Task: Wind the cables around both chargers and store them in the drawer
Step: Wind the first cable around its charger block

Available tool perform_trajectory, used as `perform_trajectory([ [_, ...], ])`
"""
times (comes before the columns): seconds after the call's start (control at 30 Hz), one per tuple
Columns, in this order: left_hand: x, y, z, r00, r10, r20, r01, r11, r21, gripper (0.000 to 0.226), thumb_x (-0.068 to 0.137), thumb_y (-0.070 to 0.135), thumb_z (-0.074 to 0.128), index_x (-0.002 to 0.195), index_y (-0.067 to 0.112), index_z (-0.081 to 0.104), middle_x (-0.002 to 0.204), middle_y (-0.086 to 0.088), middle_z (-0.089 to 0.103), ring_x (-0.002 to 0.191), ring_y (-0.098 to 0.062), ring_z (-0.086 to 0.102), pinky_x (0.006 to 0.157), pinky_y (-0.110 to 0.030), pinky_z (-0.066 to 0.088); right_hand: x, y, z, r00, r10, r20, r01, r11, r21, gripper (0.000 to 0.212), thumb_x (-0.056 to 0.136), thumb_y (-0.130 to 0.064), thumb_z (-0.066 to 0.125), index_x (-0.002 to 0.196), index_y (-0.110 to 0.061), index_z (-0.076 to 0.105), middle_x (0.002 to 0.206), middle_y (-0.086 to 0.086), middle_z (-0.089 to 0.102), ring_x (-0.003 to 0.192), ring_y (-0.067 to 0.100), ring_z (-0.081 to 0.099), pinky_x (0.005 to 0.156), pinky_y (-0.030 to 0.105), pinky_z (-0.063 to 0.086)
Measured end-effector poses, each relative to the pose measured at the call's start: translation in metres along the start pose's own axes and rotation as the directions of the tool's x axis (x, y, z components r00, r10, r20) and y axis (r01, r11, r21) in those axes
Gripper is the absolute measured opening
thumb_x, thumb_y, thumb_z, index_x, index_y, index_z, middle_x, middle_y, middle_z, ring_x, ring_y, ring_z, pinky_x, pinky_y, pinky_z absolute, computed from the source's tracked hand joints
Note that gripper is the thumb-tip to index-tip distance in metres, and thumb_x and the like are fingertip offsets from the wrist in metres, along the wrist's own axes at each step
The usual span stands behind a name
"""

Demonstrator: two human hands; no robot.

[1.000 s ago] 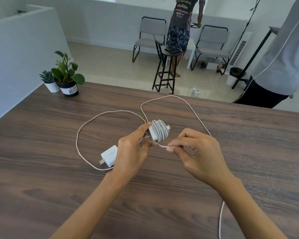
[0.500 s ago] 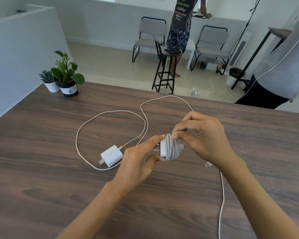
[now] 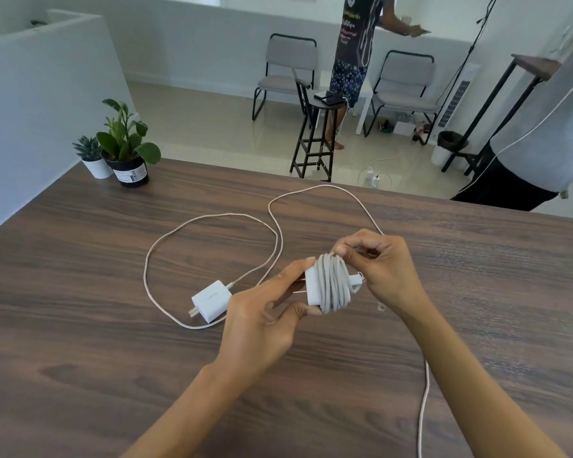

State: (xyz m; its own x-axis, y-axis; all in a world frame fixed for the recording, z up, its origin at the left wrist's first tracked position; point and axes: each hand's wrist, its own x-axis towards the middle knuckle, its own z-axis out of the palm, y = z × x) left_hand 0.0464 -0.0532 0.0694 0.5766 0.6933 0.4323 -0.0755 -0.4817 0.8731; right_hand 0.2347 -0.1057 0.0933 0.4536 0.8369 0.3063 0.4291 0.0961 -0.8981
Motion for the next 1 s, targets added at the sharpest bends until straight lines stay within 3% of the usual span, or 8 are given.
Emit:
perform_trajectory([
  [0.1, 0.001, -0.003, -0.002, 0.999, -0.045, -0.015, 0.044, 0.997, -0.070, 0.064, 0.073, -0.011, 0.069, 0.123, 0.028, 0.056, 0.117, 0.012, 0.066, 0.107, -0.007, 0.064, 0.091, -0.019, 0.049, -0.009, 0.007, 0.008, 0.994, 0.101, 0.034, -0.102, 0.995, 0.007, 0.005, 0.079, -0.002, 0.070, 0.080, -0.004, 0.074, 0.075, 0.001, 0.069, 0.068, 0.004, 0.059, 0.068, 0.025, 0.047],
  [0.27, 0.000, -0.003, -0.003, 0.997, -0.075, -0.002, 0.075, 0.994, -0.077, 0.071, 0.074, -0.019, 0.066, 0.122, 0.032, 0.057, 0.116, 0.017, 0.066, 0.108, -0.006, 0.063, 0.091, -0.019, 0.049, -0.012, 0.007, 0.013, 0.990, 0.137, -0.028, -0.136, 0.990, 0.034, 0.016, 0.079, 0.000, 0.070, 0.075, -0.015, 0.074, 0.067, -0.011, 0.068, 0.066, 0.000, 0.059, 0.068, 0.018, 0.047],
  [0.5, 0.011, 0.005, -0.008, 0.987, -0.127, -0.099, 0.111, 0.981, -0.159, 0.058, 0.075, -0.012, 0.070, 0.117, 0.026, 0.060, 0.112, 0.019, 0.067, 0.106, -0.005, 0.064, 0.091, -0.020, 0.050, -0.015, 0.006, 0.018, 0.990, 0.136, -0.034, -0.138, 0.988, -0.069, 0.023, 0.078, -0.007, 0.072, 0.077, -0.030, 0.075, 0.059, -0.013, 0.061, 0.054, 0.006, 0.045, 0.060, 0.029, 0.040],
  [0.63, 0.018, 0.006, -0.011, 0.970, -0.173, -0.169, 0.153, 0.980, -0.129, 0.051, 0.076, -0.001, 0.072, 0.113, 0.033, 0.061, 0.103, 0.027, 0.068, 0.101, 0.002, 0.064, 0.088, -0.015, 0.048, -0.028, 0.008, 0.028, 0.990, 0.116, -0.086, -0.134, 0.959, -0.251, 0.020, 0.077, -0.026, 0.075, 0.081, -0.044, 0.069, 0.070, -0.014, 0.068, 0.059, 0.006, 0.053, 0.065, 0.036, 0.047],
  [0.8, 0.024, -0.006, -0.013, 0.939, -0.226, -0.261, 0.201, 0.973, -0.117, 0.047, 0.077, -0.002, 0.072, 0.120, 0.017, 0.062, 0.107, 0.011, 0.070, 0.100, 0.000, 0.065, 0.091, -0.019, 0.049, -0.050, 0.003, 0.037, 0.999, -0.026, -0.020, 0.013, 0.874, -0.485, 0.016, 0.080, -0.034, 0.068, 0.093, -0.042, 0.067, 0.073, -0.013, 0.066, 0.064, 0.007, 0.058, 0.057, 0.032, 0.049],
  [1.0, 0.017, -0.020, -0.012, 0.960, -0.160, -0.228, 0.188, 0.976, 0.106, 0.051, 0.075, 0.003, 0.075, 0.121, 0.020, 0.058, 0.104, 0.025, 0.063, 0.095, 0.013, 0.061, 0.086, -0.009, 0.047, -0.058, -0.010, 0.035, 0.982, -0.185, 0.034, 0.169, 0.795, -0.582, 0.006, 0.078, -0.036, 0.066, 0.077, -0.032, 0.071, 0.070, -0.014, 0.063, 0.063, 0.006, 0.058, 0.051, 0.028, 0.049],
])
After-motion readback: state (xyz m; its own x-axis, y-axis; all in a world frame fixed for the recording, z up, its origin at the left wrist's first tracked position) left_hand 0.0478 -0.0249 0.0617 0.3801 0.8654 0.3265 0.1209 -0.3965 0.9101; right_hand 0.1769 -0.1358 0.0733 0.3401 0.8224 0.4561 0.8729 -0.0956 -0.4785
